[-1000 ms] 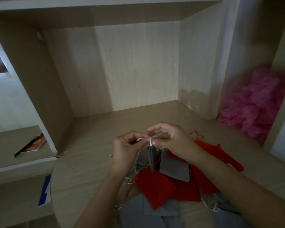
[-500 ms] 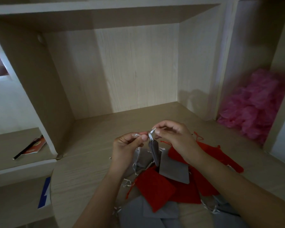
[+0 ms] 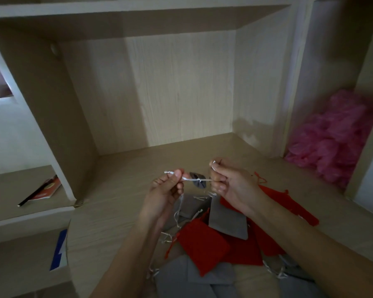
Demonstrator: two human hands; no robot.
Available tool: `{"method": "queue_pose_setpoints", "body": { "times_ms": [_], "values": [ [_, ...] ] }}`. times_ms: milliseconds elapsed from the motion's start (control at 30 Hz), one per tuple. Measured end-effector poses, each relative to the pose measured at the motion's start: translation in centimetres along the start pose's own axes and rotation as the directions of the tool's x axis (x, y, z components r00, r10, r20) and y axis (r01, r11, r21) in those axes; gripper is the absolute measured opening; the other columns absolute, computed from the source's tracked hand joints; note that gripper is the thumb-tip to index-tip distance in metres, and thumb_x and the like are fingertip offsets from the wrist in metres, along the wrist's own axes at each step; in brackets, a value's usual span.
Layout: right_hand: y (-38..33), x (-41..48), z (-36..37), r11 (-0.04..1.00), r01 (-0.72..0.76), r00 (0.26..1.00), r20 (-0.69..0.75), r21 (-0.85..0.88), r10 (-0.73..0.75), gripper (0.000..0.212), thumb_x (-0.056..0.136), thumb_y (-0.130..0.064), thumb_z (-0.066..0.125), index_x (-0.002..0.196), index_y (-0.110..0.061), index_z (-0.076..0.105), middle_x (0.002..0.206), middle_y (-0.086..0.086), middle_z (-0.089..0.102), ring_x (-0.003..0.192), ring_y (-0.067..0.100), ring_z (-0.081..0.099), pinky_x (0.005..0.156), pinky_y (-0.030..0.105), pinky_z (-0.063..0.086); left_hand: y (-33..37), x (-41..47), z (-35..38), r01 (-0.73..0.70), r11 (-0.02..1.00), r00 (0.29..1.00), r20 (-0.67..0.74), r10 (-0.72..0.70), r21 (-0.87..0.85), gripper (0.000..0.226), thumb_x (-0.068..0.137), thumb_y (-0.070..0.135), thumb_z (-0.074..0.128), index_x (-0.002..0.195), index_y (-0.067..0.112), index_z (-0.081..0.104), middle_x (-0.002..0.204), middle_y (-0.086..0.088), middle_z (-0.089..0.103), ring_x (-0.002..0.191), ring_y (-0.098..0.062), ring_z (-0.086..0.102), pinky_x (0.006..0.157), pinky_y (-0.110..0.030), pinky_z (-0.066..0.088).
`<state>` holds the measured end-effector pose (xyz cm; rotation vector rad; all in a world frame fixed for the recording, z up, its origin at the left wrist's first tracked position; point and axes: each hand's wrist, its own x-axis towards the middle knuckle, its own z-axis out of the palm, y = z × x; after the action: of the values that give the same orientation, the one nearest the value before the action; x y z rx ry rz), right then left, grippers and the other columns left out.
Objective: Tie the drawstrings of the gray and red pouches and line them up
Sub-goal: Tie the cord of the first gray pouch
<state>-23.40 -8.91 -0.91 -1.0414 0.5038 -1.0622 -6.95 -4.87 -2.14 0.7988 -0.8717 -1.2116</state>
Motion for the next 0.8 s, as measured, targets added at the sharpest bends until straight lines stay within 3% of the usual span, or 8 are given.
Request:
{"method": "queue_pose_setpoints", "body": {
  "times_ms": [100,233,400,500,567,633,700,800],
  "values": [
    [-0.2,0.1,-0.6,1.0,-0.005,1.0,-0.005,-0.022,0.005,0.023,0.098,-0.005,0.036,0.079,-0.013,0.047,0.051,-0.006,0.029,0.039,0.006,0.028,0.039,0.017,0.027,-0.2,0.1,-0.2,0.044,0.999,0.999,-0.002,-0.044,-0.014,0.012,0.075,0.014,0.06,0.07,0.008,0.068,0.069,-0.001,0.066,0.049,-0.002,0.046,0.05,-0.011,0.043],
    [-0.6,0.6,-1.3,0.999,0.012,1.0,-0.006,-0.035,-0.012,0.023,0.099,-0.007,0.038,0.079,-0.012,0.047,0.05,-0.007,0.03,0.039,0.005,0.029,0.04,0.016,0.028,-0.2,0.2,0.0,0.066,0.994,0.998,0.018,-0.064,-0.087,0.009,0.075,0.011,0.059,0.078,0.003,0.061,0.07,-0.003,0.067,0.049,-0.002,0.047,0.05,-0.01,0.044],
    [-0.9,0.7,-2.4,0.933,-0.005,0.995,0.091,-0.361,0.04,0.016,0.097,-0.01,0.045,0.086,-0.009,0.056,0.053,-0.005,0.034,0.045,0.009,0.032,0.045,0.019,0.029,-0.5,0.5,-0.5,0.069,0.998,0.995,0.068,-0.07,0.013,0.013,0.078,0.014,0.058,0.079,0.001,0.058,0.064,0.0,0.062,0.047,-0.002,0.05,0.048,-0.011,0.044],
    [-1.9,0.3,-2.9,0.712,0.074,0.982,0.177,-0.698,0.071,0.014,0.09,-0.019,0.062,0.089,-0.006,0.066,0.056,-0.004,0.051,0.051,0.01,0.048,0.052,0.021,0.041,-0.4,0.7,-0.6,0.068,0.994,0.99,0.121,-0.078,0.08,0.009,0.082,0.01,0.057,0.08,0.001,0.058,0.065,-0.003,0.062,0.051,-0.005,0.057,0.05,-0.013,0.049],
    [-2.3,0.0,-2.8,0.54,0.115,0.977,0.195,-0.834,0.092,0.011,0.081,-0.018,0.073,0.088,-0.012,0.069,0.059,-0.006,0.06,0.053,0.007,0.055,0.055,0.019,0.044,-0.5,0.7,-0.8,0.043,0.97,0.989,0.13,-0.076,0.238,0.007,0.086,0.002,0.057,0.08,0.0,0.059,0.066,-0.004,0.065,0.054,-0.009,0.061,0.053,-0.016,0.051],
    [-2.4,-0.1,-2.8,0.315,0.163,0.977,0.196,-0.935,0.077,0.016,0.075,-0.019,0.079,0.089,-0.017,0.071,0.063,-0.008,0.062,0.055,0.0,0.054,0.055,0.012,0.04,-1.2,0.8,-1.1,-0.021,0.853,0.991,0.121,-0.049,0.522,0.008,0.086,-0.003,0.06,0.078,-0.003,0.06,0.063,-0.003,0.067,0.055,-0.012,0.063,0.053,-0.021,0.053],
    [-2.2,-0.1,-2.9,0.054,0.214,0.976,0.216,-0.975,0.034,0.016,0.074,-0.022,0.078,0.089,-0.019,0.074,0.067,-0.009,0.06,0.056,-0.001,0.051,0.054,0.012,0.037,-1.9,0.8,-1.3,-0.061,0.711,0.992,0.122,-0.035,0.7,0.006,0.085,-0.002,0.063,0.079,-0.002,0.062,0.062,-0.003,0.068,0.055,-0.014,0.064,0.054,-0.025,0.054],
    [-1.9,0.1,-3.0,-0.116,0.267,0.964,0.264,-0.957,0.041,0.011,0.078,-0.025,0.073,0.085,-0.017,0.077,0.064,-0.012,0.056,0.054,-0.004,0.046,0.053,0.009,0.034,-2.1,0.6,-1.3,-0.086,0.57,0.989,0.138,-0.049,0.817,0.006,0.082,0.01,0.072,0.082,0.014,0.066,0.068,-0.005,0.07,0.059,-0.014,0.067,0.057,-0.026,0.055]
  ]
}}
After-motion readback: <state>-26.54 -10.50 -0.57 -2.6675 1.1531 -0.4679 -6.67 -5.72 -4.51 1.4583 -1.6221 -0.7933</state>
